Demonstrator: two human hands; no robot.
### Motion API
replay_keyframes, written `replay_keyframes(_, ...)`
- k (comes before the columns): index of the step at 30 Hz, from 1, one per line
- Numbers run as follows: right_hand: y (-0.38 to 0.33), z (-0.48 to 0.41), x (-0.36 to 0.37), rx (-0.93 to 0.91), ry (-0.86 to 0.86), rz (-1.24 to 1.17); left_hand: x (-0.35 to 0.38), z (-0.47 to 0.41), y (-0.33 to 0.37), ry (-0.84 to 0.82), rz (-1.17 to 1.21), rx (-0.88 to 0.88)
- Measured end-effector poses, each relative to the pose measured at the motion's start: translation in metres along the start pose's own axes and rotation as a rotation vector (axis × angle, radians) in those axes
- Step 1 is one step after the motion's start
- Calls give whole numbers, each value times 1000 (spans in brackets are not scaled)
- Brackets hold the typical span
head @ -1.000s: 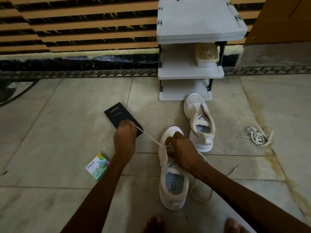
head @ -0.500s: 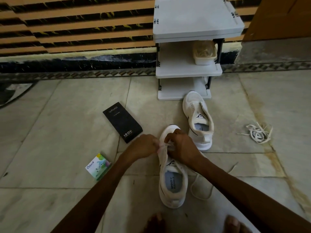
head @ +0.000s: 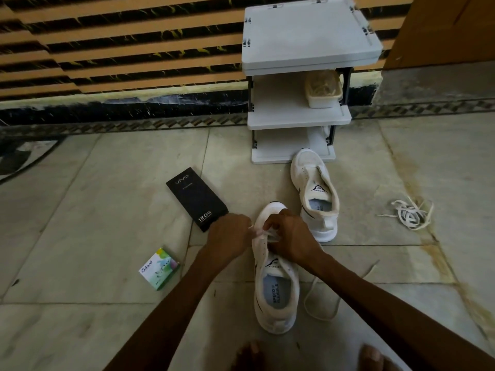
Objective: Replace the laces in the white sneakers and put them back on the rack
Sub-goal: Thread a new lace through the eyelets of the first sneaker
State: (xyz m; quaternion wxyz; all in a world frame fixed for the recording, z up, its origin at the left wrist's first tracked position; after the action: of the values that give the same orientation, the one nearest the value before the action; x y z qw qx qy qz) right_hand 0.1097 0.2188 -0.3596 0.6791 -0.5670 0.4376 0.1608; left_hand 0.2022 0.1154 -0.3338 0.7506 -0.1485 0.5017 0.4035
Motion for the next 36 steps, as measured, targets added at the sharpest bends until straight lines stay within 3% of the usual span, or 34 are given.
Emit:
replay_keyframes(1, 0, 0, 0, -3, 1, 2, 9, 1, -5, -5, -174, -7)
replay_keyframes(2, 0, 0, 1, -4, 1, -3, 16, 1, -9, -51, -153, 6)
replay_keyframes(5, 0, 0, 0, -1, 12, -6, 10, 12, -6, -302, 497, 47)
replay_keyframes(7, 0, 0, 0, 2, 8, -5, -22, 18, -4, -258, 1029, 37)
replay_keyframes(9, 1, 0, 0, 4, 16, -18, -53, 19, -3, -215, 1379, 105)
replay_keyframes(12, 3, 0, 2, 9, 14, -21, -64, 23, 7, -272, 1474, 241)
replay_keyframes(15, 4, 1, 4, 4, 11, -29, -58, 25, 15, -302, 1529, 261)
replay_keyframes(22, 0, 2, -6, -1, 5, 48, -72, 23, 1, -259, 2025, 250)
replay_keyframes(26, -1, 2, -8, 6, 1, 17, -71, 31, 10, -414, 2169, 369)
replay_keyframes(28, 0, 3, -8, 19, 4, 4, -69, 31, 14, -452, 2159, 353)
replay_keyframes(30, 1, 2, -9, 12, -4, -4, -68, 31, 17, -456, 1985, 264)
replay_keyframes(32, 2, -1, -12, -5, -17, -24, -68, 31, 18, -342, 1564, 127)
replay_keyframes(34, 7, -1, -19, 24, -6, -47, -68, 27, 13, -95, 981, 2)
replay_keyframes(36, 13, 4, -30, 93, 44, -83, -64, 23, 9, 118, 554, 5)
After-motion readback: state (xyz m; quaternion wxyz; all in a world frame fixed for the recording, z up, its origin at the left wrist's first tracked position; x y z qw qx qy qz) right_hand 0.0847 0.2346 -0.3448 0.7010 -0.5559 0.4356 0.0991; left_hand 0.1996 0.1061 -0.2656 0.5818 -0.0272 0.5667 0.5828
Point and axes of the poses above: each hand's wrist, its own z-axis away from the middle knuckle, its own x-axis out of the palm, y = z × x, the point moved 6 cm from there along -z, towards the middle knuckle, and after that the axes turned 9 degrees about -x, right-handed, at the moved point
